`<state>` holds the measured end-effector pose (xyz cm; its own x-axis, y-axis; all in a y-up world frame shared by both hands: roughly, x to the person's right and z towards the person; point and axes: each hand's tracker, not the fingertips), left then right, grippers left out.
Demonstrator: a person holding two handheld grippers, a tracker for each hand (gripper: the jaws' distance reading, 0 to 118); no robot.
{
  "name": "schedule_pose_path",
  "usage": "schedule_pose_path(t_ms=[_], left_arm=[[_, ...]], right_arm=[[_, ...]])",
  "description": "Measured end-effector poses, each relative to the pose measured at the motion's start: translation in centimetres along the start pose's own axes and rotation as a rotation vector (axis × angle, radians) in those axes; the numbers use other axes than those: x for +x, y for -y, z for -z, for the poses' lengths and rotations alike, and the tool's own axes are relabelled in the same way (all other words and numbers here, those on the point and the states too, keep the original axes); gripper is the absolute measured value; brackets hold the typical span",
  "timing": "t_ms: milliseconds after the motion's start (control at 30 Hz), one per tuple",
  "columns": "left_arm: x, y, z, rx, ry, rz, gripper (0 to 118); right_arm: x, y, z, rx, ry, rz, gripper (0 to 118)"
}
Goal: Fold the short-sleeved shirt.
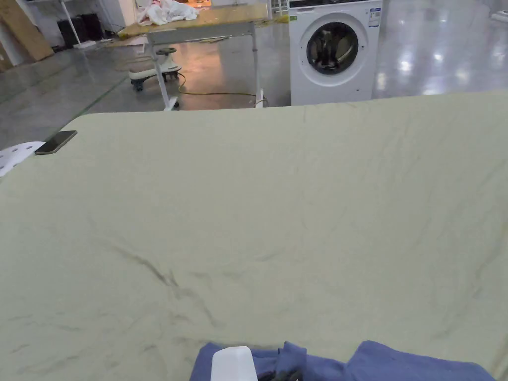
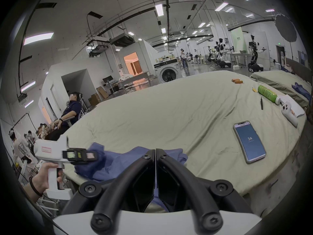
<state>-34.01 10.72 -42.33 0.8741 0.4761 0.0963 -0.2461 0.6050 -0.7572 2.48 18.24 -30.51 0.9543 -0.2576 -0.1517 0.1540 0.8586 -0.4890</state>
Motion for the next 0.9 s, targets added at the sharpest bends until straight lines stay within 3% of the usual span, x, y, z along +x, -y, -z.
schedule_pose_path(t_ms=[33, 133, 167, 200, 233, 267, 300, 367, 467, 567, 667, 800, 900], left_arm=[[0.5, -0.1, 0.2, -0.011, -0.037, 0.011, 15], [0.5, -1.1, -1.5, 0.061, 0.073, 0.015, 58], [0.3, -1.6, -2.5, 0.101, 0.105, 0.0, 59], [-0.1, -2.0, -3.4, 0.126, 0.146, -0.009, 51], [-0.8, -2.4, -4.2, 0.145, 0.165, -0.018, 35], [-1.1, -2.4, -4.6, 0.147, 0.144, -0.035, 11], [-1.3, -2.2, -4.6, 0.15, 0.111, -0.045, 2], [-2.0, -1.6, -3.7, 0.126, 0.087, -0.034, 2], [-2.2, 0.0, -0.7, 0.022, 0.145, -0.133, 2], [-1.0, 2.0, 3.0, -0.11, 0.169, -0.105, 2], [-0.9, 1.5, 2.8, -0.058, 0.151, -0.112, 2], [-2.5, 0.0, -0.1, -0.02, 0.172, -0.106, 2], [-5.6, -1.4, -4.3, 0.1, 0.121, -0.142, 18]], right_arm=[[0.4, 0.4, -0.3, -0.01, 0.011, -0.013, 0], [1.0, 1.1, -0.7, -0.033, 0.019, -0.016, 0], [1.2, 1.5, -0.8, -0.043, 0.019, -0.009, 0], [1.4, 1.7, -0.8, -0.048, 0.019, -0.003, 0], [1.6, 1.8, -0.7, -0.051, 0.02, 0.002, 0], [1.7, 1.9, -0.6, -0.053, 0.02, 0.007, 0], [1.7, 2.0, -0.6, -0.054, 0.021, 0.011, 0], [1.6, 2.0, -0.5, -0.048, 0.017, 0.021, 0], [1.6, 2.0, -0.2, -0.043, -0.001, 0.038, 0], [0.8, 1.7, 0.0, -0.044, -0.004, 0.024, 0], [0.3, 1.7, -0.2, -0.044, -0.003, 0.007, 0], [0.8, 2.3, 0.1, -0.06, -0.025, 0.044, 0], [0.6, 1.8, -0.1, -0.06, -0.006, 0.043, 0]])
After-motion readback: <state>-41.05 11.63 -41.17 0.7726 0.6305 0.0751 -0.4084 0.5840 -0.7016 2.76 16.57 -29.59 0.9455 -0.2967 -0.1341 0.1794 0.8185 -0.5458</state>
